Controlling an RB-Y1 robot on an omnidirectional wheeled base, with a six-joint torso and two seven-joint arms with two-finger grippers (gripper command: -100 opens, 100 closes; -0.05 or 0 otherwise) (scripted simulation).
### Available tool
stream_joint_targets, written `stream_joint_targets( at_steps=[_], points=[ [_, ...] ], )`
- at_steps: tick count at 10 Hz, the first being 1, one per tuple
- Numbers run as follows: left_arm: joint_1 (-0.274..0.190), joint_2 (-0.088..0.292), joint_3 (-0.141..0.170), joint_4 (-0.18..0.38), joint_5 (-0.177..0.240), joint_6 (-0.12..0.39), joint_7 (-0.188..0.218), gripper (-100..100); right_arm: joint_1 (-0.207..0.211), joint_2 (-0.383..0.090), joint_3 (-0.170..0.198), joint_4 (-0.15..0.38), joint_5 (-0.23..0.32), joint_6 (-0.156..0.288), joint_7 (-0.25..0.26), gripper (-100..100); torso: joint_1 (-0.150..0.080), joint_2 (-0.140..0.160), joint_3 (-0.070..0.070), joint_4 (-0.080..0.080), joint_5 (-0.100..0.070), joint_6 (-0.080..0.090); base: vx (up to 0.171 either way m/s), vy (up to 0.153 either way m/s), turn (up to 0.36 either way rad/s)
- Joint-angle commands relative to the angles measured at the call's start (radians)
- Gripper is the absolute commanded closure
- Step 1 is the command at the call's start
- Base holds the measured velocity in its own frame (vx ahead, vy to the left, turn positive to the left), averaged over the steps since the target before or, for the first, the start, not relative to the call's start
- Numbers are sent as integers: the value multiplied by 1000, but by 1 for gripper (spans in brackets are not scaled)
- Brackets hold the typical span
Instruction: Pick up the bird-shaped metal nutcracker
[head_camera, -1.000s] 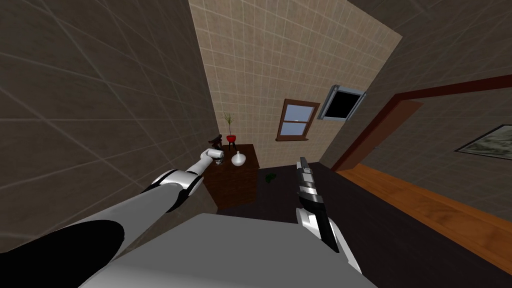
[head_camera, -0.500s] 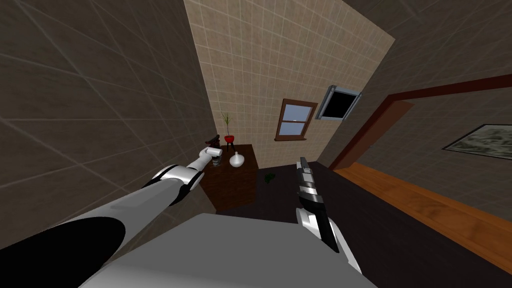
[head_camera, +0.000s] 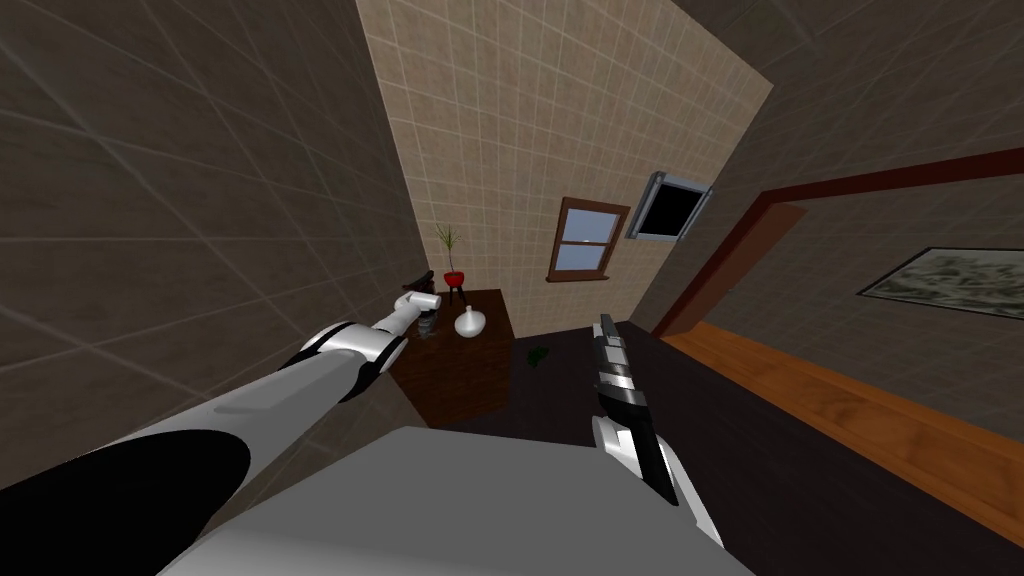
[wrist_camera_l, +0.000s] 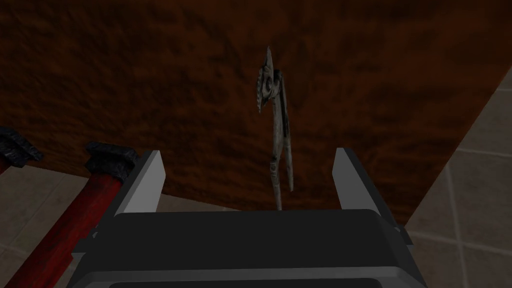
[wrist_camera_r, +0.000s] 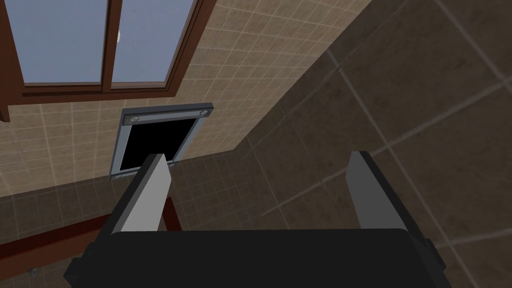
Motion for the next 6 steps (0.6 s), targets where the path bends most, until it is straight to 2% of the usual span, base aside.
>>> stream_joint_targets(
  at_steps=[1, 4, 5, 6],
  points=[
    [-22, 3, -4, 48, 1, 13, -4, -100, 0, 0, 0, 0, 0, 0, 0, 0, 0, 0, 0, 0, 0, 0, 32, 5, -27],
    [-75, 24, -22, 143, 4, 106, 0, -100, 0, 0, 0, 0, 0, 0, 0, 0, 1, -1, 0, 0, 0, 0, 49, 14, -71],
    [-75, 24, -22, 132, 4, 107, 0, -100, 0, 0, 0, 0, 0, 0, 0, 0, 1, -1, -1, 0, 0, 0, 43, 13, -12],
    [-75, 24, -22, 149, 4, 107, 0, -100, 0, 0, 0, 0, 0, 0, 0, 0, 0, -1, -1, 0, 0, 0, 12, 6, 3]
  ],
)
